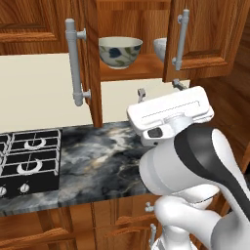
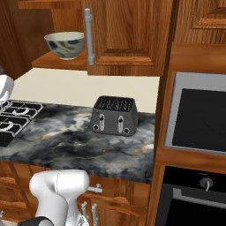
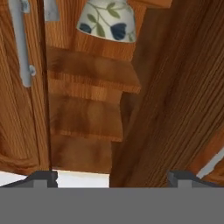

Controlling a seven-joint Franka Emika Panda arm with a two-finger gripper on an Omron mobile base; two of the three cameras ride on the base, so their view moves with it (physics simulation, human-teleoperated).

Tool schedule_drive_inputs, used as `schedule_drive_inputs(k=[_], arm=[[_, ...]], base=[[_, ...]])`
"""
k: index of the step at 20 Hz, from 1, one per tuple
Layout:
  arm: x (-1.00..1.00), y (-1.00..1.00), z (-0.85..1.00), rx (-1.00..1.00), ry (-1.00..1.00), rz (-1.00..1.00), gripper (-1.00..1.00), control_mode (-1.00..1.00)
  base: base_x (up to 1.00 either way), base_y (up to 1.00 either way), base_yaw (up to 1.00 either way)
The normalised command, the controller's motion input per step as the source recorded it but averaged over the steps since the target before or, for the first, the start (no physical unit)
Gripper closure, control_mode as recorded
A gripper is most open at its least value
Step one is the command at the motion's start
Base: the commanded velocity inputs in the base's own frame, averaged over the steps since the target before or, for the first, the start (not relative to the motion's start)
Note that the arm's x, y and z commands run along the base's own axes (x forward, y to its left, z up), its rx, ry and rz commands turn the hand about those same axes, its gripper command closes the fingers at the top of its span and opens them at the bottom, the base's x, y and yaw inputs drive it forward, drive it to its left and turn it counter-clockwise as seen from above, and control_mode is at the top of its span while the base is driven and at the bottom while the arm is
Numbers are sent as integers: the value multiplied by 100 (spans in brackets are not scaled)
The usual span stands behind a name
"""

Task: Open the cabinet. Pick the bowls from the counter and place them in the cabinet. Then close the cabinet.

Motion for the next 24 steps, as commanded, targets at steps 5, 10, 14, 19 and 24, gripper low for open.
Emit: schedule_drive_inputs(k=[5, 10, 14, 19, 24], arm=[[-58, 42, 0, 19, 25, -2, -100, -100], [-74, 45, 3, 16, 18, -3, -100, -100], [-67, 57, 0, 15, 20, -1, -100, -100], [-8, 49, 0, 8, 37, 0, -100, -100], [8, 37, 0, 1, 39, 0, -100, -100]], base=[[0, 0, 0], [0, 0, 0], [0, 0, 0], [0, 0, 0], [0, 0, 0]])
